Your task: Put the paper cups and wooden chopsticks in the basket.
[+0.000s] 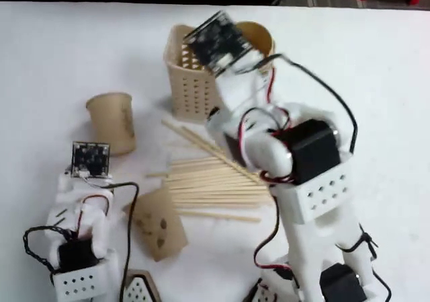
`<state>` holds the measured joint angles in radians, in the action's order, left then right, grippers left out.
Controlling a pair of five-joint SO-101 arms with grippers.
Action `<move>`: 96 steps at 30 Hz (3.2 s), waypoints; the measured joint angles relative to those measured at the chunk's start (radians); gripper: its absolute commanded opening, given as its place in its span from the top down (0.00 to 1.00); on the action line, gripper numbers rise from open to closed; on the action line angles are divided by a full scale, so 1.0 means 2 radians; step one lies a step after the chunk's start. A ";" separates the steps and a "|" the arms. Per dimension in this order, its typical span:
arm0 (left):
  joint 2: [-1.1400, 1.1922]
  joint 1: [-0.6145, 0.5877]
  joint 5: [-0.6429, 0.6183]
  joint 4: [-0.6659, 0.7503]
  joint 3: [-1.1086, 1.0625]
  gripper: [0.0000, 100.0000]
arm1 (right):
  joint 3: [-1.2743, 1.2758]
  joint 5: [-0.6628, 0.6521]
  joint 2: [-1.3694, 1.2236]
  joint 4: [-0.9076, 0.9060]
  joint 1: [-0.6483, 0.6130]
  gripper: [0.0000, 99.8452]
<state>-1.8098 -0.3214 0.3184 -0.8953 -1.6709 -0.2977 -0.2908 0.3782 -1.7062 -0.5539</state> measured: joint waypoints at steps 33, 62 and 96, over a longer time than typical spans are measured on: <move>-0.002 -0.214 0.001 -0.062 0.049 0.97 | 0.218 0.027 -0.091 0.105 -0.234 0.79; -0.002 -0.219 0.001 -0.044 0.049 0.97 | 0.123 -0.030 -0.280 0.109 -0.269 0.94; -0.002 -0.219 0.002 -0.035 0.049 0.97 | 0.202 -0.063 -0.080 -0.005 -0.060 0.98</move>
<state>-1.8144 -0.7587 0.3214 -0.9643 -1.5727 0.1059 -0.4166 0.2186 -1.7169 -0.6736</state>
